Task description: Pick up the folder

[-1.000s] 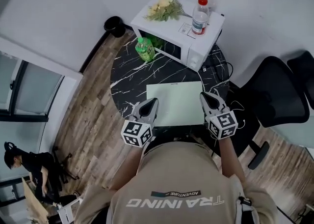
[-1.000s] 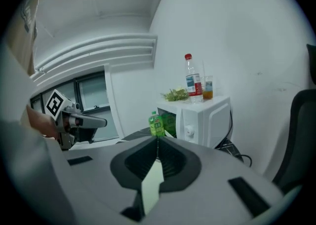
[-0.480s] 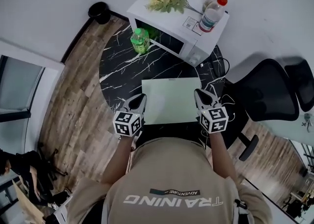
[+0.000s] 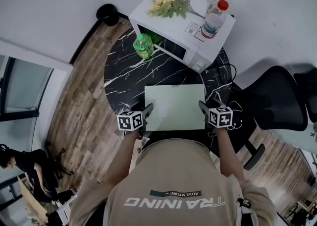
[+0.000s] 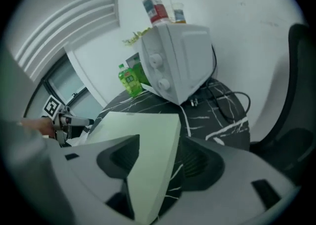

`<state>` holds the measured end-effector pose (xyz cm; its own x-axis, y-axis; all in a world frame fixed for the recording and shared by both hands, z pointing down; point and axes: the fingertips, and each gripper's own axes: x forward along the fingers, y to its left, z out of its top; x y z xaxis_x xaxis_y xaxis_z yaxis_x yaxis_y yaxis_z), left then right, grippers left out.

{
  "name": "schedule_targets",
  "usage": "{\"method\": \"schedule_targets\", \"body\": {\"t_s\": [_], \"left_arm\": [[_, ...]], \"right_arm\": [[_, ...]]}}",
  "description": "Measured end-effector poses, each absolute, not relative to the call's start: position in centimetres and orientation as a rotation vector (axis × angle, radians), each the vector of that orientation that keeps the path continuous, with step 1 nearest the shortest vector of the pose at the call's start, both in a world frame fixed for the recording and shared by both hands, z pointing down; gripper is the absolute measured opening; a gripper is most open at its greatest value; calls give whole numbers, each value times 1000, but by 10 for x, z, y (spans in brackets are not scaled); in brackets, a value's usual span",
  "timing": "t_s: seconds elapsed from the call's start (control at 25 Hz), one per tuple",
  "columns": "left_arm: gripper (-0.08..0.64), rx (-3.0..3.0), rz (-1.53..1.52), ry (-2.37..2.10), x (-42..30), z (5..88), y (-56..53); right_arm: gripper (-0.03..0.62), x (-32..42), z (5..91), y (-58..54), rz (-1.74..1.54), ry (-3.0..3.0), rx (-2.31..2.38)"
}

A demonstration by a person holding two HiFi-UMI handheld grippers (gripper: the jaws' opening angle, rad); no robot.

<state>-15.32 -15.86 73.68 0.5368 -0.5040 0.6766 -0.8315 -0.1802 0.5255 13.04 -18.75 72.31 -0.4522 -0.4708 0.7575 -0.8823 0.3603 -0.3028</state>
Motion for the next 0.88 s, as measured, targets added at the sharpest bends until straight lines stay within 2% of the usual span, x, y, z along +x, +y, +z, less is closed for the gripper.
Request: {"method": "schedule_targets", "body": {"t_s": [0.44, 0.72, 0.88], "left_arm": [[259, 1600, 253, -1012, -153, 774, -155], [261, 1609, 366, -937, -144, 791, -161], [281, 1566, 300, -882, -145, 798, -161]], "right_arm": [[241, 138, 776, -181, 1259, -2037, 981], [241, 129, 786, -177, 1491, -2004, 839], [250, 123, 789, -174, 1620, -1994, 767]]}}
